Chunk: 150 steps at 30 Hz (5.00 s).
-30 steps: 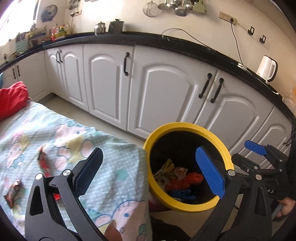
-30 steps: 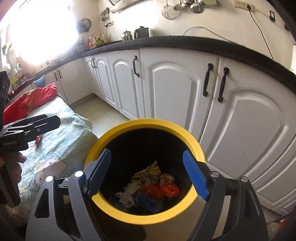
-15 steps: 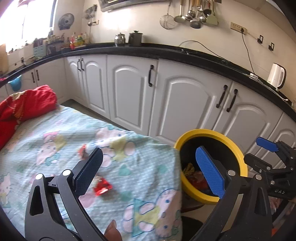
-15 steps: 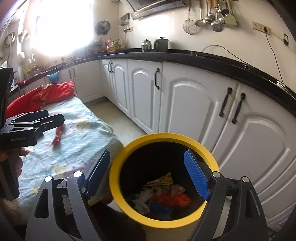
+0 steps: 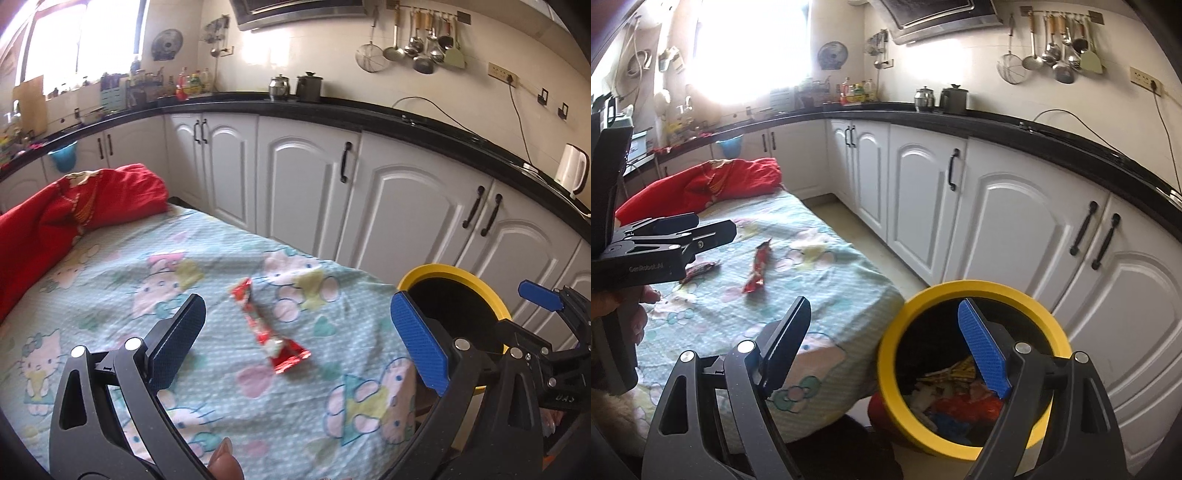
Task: Collect trash
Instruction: 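Move both open tools back toward the chocolate bar and red wrapper, then grasp the chocolate bar with the left tool while the right tool grasps the red candy wrapper, then carry the chocolate bar and red wrapper over the yellow bin with both tools, then open both tools to drop the chocolate bar and red wrapper into the bin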
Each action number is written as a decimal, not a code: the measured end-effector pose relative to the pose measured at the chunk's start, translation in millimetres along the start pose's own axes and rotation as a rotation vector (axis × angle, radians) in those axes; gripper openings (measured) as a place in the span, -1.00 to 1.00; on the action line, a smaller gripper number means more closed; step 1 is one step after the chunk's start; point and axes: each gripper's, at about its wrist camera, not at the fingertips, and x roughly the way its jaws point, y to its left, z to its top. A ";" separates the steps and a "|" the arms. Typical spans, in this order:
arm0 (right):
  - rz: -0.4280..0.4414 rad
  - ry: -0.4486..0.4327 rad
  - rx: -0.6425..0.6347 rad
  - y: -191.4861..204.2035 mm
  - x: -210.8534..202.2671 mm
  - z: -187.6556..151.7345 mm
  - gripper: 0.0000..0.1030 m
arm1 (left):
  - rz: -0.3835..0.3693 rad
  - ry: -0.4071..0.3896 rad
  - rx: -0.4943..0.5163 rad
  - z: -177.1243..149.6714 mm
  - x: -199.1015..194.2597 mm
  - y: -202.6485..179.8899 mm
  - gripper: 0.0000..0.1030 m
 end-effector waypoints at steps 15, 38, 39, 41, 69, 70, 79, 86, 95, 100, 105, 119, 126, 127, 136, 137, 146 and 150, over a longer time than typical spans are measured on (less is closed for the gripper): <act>0.075 0.015 -0.046 52.3 22.7 6.8 0.54 | 0.064 0.010 -0.036 -12.1 -11.7 49.1 0.79; 0.219 0.179 -0.100 108.8 123.0 18.0 0.20 | 0.072 0.210 -0.031 -48.6 29.0 132.4 0.35; 0.225 0.186 -0.099 110.5 127.4 18.7 0.18 | 0.064 0.221 -0.032 -50.2 31.5 133.4 0.31; 0.230 0.200 -0.102 113.9 134.5 20.0 0.14 | 0.055 0.239 -0.032 -53.0 36.1 133.9 0.17; 0.285 0.230 -0.107 104.1 123.4 -1.5 -0.94 | -0.010 0.300 0.056 -63.5 38.5 90.4 -0.71; 0.282 0.228 -0.102 99.9 119.9 -2.5 -0.94 | -0.014 0.301 0.056 -63.4 38.5 87.8 -0.71; 0.248 0.199 -0.057 62.7 94.9 -4.0 -0.94 | -0.046 0.284 0.068 -53.6 38.6 56.8 -0.71; 0.193 0.176 -0.025 23.3 76.2 -1.4 -0.94 | -0.085 0.248 0.084 -35.7 43.3 24.3 -0.71; 0.112 0.152 0.019 -30.0 51.3 -6.1 -0.94 | -0.148 0.221 0.110 -17.8 54.5 -21.6 -0.71; 0.066 0.143 0.055 -58.2 38.8 -12.4 -0.94 | -0.186 0.208 0.130 -9.7 61.2 -51.2 -0.71; 0.029 0.142 0.090 -83.0 31.0 -20.3 -0.94 | -0.219 0.204 0.154 -4.6 69.2 -79.4 -0.71; -0.040 0.168 0.165 -131.1 23.6 -48.4 -0.94 | -0.283 0.218 0.227 -2.9 92.0 -142.4 -0.71; -0.061 0.208 0.196 -146.7 28.5 -65.4 -0.94 | -0.309 0.241 0.252 -4.1 109.5 -168.3 -0.71; -0.063 0.213 0.199 -147.9 29.7 -67.4 -0.94 | -0.311 0.244 0.256 -5.0 111.9 -171.5 -0.70; -0.076 0.250 0.238 -156.8 39.1 -80.0 -0.92 | -0.314 0.281 0.282 -14.1 134.9 -189.8 -0.66; -0.077 0.250 0.237 -156.9 39.7 -80.6 -0.91 | -0.311 0.284 0.285 -14.5 137.5 -190.5 -0.65; -0.085 0.261 0.250 -160.1 43.5 -85.0 -0.60 | -0.302 0.309 0.287 -18.1 150.1 -189.9 -0.42; -0.091 0.261 0.252 -160.2 42.0 -86.1 -0.54 | -0.294 0.309 0.285 -19.2 149.5 -187.7 -0.15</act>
